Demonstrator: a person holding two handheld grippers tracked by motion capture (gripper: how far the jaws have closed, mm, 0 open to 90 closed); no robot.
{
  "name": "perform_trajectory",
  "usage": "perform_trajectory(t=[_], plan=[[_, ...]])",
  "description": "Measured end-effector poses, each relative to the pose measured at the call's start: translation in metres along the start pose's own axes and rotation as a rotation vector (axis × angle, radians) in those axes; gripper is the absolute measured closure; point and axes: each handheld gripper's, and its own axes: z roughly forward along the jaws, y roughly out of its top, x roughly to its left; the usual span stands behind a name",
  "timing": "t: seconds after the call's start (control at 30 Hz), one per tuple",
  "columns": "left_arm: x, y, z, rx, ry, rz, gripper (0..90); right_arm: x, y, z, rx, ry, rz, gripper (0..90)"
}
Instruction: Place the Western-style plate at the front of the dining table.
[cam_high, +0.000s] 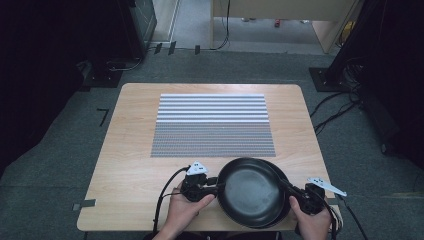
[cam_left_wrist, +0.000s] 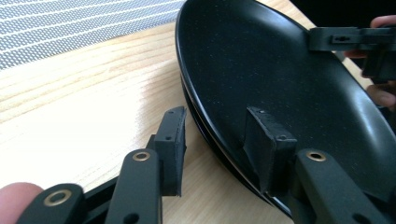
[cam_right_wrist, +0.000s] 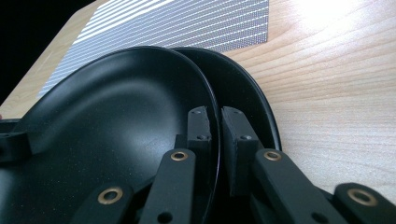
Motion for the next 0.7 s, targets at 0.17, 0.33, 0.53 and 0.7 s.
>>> perform_trajectory(t=[0.17, 0.33, 0.53, 0.7], plan=[[-0.0008, -0.0019, -0.0017, 0.004, -0.023, -0.001, 63.4, 0.0010, -0.0042, 0.0022, -0.012, -0.001, -0.007, 79.7], [-0.0001, -0.0039, -0.0024, 0.003, -0.040, -0.014, 62.7, 0.0001, -0.0068, 0.0043, -0.020, 0.011, 0.018, 78.6], [0.0010, -0.0043, -0.0023, 0.021, -0.066, -0.038, 62.5, -0.0046, -0.0077, 0.0068, -0.018, 0.048, 0.075, 78.4], [0.0033, -0.0054, -0.0014, 0.024, -0.092, -0.064, 62.5, -0.0084, -0.0075, 0.0090, 0.001, 0.086, 0.108, 77.3]])
